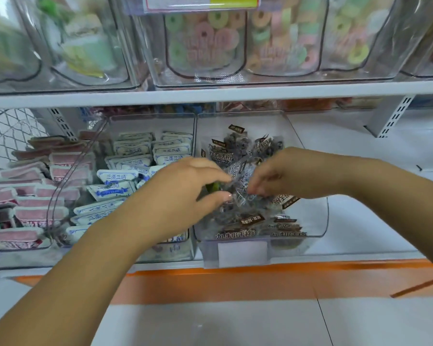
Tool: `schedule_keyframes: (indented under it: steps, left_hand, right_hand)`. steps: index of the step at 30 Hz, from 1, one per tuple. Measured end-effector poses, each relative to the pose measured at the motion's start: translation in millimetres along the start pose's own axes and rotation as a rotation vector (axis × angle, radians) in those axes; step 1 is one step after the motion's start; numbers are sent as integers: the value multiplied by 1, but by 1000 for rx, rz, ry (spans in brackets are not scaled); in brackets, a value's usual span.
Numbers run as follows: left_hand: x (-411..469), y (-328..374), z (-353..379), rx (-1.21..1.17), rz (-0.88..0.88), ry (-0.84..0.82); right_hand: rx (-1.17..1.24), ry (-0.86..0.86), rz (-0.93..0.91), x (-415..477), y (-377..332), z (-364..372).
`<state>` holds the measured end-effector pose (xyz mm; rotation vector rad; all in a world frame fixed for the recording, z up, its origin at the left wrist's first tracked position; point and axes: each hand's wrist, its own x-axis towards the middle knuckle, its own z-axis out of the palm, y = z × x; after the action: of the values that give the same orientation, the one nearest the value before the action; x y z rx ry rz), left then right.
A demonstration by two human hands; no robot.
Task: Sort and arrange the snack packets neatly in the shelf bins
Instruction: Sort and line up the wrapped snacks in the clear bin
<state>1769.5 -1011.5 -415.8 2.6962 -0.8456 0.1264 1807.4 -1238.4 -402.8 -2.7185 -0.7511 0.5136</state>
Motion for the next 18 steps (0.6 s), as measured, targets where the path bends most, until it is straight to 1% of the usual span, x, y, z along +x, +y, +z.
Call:
schedule_keyframes:
  steps: [2, 6, 9, 12, 15, 16, 18]
  left_hand:
    - [-5, -12, 10, 27, -45, 49]
    - [-16, -29, 25, -8, -71, 97]
    - [-20, -36, 22, -41, -114, 61]
    - [-22, -39, 22, -80, -114, 9]
    - [-24, -39, 24, -57, -58, 48]
    - [-25, -38, 24, -24, -13, 73]
    - [-25, -31, 25, -24, 69, 91]
  right_hand:
    - [1, 12, -52, 20, -3, 8]
    - [-59, -37, -122, 48, -1, 22]
    - [-240, -98, -92, 60, 6, 28]
    - [-289, -205, -43, 64, 6, 31]
    - [-427, -307, -14, 69, 3, 35]
    - [-484, -323, -8, 72, 2, 37]
    - [-515, -329, 2, 75, 2, 39]
